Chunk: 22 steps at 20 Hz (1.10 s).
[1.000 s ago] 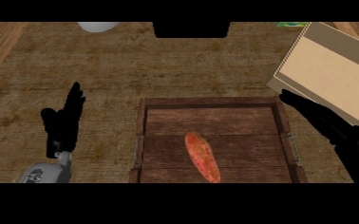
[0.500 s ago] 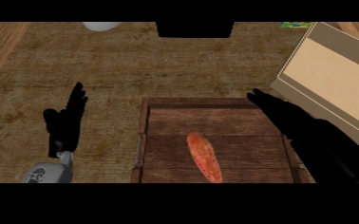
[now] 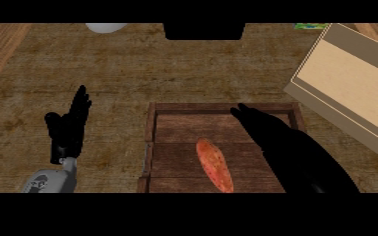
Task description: Pick the sweet potato from the tray and place it in the cardboard box
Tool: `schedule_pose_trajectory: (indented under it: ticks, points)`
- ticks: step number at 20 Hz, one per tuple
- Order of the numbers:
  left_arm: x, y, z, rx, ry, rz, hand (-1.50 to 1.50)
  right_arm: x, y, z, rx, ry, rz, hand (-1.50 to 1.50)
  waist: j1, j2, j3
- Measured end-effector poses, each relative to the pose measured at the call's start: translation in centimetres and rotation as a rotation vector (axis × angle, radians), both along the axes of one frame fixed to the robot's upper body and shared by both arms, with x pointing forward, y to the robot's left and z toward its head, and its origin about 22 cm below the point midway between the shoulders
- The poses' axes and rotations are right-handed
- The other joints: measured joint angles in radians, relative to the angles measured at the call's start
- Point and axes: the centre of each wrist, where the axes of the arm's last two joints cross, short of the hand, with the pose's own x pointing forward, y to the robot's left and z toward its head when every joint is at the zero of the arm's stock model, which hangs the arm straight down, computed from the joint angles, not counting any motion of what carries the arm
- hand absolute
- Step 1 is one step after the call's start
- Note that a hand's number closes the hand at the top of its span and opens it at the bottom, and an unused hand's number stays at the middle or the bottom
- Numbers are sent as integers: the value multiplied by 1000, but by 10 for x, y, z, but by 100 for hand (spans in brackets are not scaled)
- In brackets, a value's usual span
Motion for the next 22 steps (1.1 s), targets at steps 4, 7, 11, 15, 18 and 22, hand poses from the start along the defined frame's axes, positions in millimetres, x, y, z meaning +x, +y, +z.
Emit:
schedule_pose_trajectory:
  ticks: [4,7,11,15,18,22]
  points:
    - [1,-2,2,3,1,1,0,2,17,-7,3,20,13,-150,-1,-1,0]
    - [-4,4,-1,3,-4,6,0,1,26,-13,-18,23,11,-150,-3,-2,0]
    - [-5,0,-3,-5,6,3,0,8,35,-21,-41,38,-6,-150,-4,-1,0]
    - [-6,3,-5,0,-2,6,0,12,43,-24,-45,43,-16,-150,-5,-2,1]
    - [-6,2,-5,-1,3,7,0,16,48,-28,-55,53,-25,-150,-6,-2,0]
    - [-1,0,-1,-1,5,7,0,16,57,-35,-60,65,-27,-150,-8,-2,1]
